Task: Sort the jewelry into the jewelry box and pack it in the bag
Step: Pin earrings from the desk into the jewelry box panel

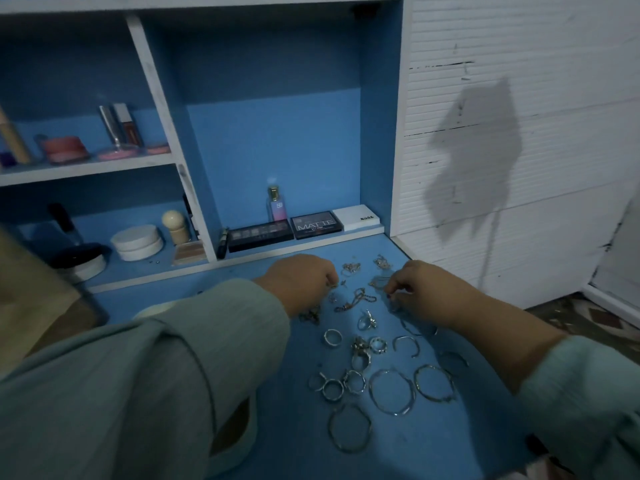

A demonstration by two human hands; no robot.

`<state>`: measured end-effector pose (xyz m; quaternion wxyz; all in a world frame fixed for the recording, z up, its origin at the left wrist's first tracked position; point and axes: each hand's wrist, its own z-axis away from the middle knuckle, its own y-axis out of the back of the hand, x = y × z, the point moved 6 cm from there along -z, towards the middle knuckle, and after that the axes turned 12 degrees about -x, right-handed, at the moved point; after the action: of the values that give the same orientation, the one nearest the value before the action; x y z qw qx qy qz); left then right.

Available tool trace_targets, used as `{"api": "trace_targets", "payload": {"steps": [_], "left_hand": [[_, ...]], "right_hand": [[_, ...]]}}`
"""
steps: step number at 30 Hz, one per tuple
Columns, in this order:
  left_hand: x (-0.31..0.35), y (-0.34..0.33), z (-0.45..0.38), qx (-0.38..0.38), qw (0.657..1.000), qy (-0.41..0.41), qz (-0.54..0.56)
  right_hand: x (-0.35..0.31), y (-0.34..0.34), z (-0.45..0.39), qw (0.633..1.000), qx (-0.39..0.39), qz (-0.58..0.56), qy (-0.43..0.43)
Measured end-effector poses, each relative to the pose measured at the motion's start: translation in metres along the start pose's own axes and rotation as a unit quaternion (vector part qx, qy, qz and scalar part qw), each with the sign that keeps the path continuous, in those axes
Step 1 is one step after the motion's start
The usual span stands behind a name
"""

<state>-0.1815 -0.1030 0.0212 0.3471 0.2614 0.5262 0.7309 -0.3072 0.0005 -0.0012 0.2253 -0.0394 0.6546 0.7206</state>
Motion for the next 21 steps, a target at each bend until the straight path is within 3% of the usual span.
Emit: {"api": "trace_targets", "payload": {"steps": [10,21], "left_hand": [[0.001,-0.014,-0.019,0.027,0.999,0.001,-0.047],[-0.006,-0.016,-0.018,-0.022,0.997,0.031,0.067]], "right_hand": [[0.008,0.004,-0.016,0.998,-0.041,0.022,-0.037],[0.0,0.008,-0.024,0.994,-0.043,0.077,-0.061]]}}
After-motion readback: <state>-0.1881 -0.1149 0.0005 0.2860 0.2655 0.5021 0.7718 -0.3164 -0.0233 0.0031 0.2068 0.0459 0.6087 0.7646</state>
